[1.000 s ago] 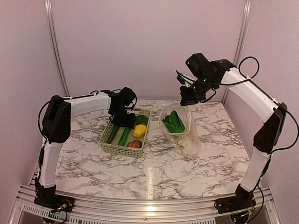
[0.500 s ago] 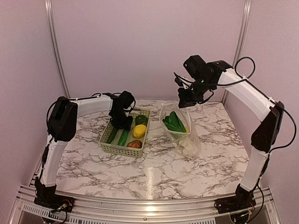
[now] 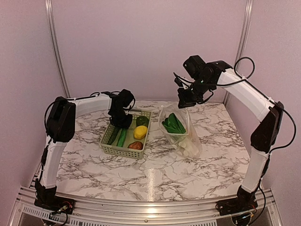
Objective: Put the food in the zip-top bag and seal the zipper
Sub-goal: Pick up the fake vegetable from the bin, then place the fake vegetable in the zipper food storage bag.
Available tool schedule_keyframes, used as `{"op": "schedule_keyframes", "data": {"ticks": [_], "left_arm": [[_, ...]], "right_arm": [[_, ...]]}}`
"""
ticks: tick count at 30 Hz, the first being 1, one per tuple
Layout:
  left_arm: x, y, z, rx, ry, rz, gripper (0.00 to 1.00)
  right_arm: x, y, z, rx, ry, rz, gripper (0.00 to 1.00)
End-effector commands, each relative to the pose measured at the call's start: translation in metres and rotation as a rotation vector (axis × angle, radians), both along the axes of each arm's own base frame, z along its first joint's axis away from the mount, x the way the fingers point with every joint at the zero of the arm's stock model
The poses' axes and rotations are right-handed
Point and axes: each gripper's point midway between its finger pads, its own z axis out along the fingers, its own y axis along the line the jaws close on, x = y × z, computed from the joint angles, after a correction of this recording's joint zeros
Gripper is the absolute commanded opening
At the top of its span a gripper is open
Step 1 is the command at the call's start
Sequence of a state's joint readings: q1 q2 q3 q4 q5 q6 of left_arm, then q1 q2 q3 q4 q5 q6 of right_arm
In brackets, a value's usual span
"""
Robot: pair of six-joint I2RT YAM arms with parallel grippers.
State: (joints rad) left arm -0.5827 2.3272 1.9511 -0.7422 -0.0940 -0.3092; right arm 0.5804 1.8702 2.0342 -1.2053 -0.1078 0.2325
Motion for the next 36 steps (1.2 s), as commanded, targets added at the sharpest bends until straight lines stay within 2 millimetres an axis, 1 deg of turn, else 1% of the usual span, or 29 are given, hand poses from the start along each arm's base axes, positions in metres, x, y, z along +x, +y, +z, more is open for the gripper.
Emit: {"op": "schedule_keyframes", "data": {"ticks": [1,4,5,8,10,11,13,15,19,22,24,30,36], "left_arm": [[0.019,-0.005,0.121,-0.189,-0.228,0.110,0.14],[0.018,-0.021,0.181,-0.409,-0.352,0.170,0.11],[0.016,-0.027,0.206,-0.491,-0.406,0.185,0.11],[0.002,-0.052,0.266,-0.713,-0.543,0.179,0.10],[-0.010,-0.069,0.297,-0.830,-0.610,0.170,0.09],[-0.016,-0.078,0.317,-0.903,-0.659,0.161,0.09],[-0.028,-0.094,0.334,-0.983,-0.710,0.159,0.08],[-0.039,-0.110,0.340,-1.032,-0.743,0.168,0.07],[-0.055,-0.135,0.335,-1.076,-0.799,0.225,0.04],[-0.061,-0.151,0.329,-1.082,-0.833,0.248,0.00],[-0.059,-0.157,0.320,-1.063,-0.840,0.273,0.00],[-0.059,-0.164,0.288,-1.025,-0.901,0.362,0.00],[-0.064,-0.185,0.263,-0.994,-0.932,0.383,0.00]], "right_arm": [[0.002,0.004,0.009,0.018,-0.012,0.004,0.00],[0.001,0.002,0.008,0.016,-0.006,0.000,0.00],[0.001,0.001,0.007,0.017,-0.004,-0.001,0.00],[0.001,0.002,0.008,0.028,-0.001,-0.001,0.00],[0.001,0.002,0.008,0.033,0.003,-0.003,0.00],[0.001,0.002,0.008,0.036,0.005,-0.005,0.00],[0.000,0.003,0.009,0.043,0.006,-0.003,0.00],[-0.001,0.004,0.008,0.047,0.010,-0.003,0.00],[-0.002,0.003,0.008,0.051,0.011,-0.002,0.00],[-0.003,0.001,0.009,0.052,0.013,-0.007,0.00],[-0.002,-0.001,0.010,0.054,0.013,-0.015,0.00],[0.001,-0.006,0.014,0.080,0.025,-0.029,0.00],[0.008,-0.008,0.018,0.089,0.033,-0.027,0.00]]}}
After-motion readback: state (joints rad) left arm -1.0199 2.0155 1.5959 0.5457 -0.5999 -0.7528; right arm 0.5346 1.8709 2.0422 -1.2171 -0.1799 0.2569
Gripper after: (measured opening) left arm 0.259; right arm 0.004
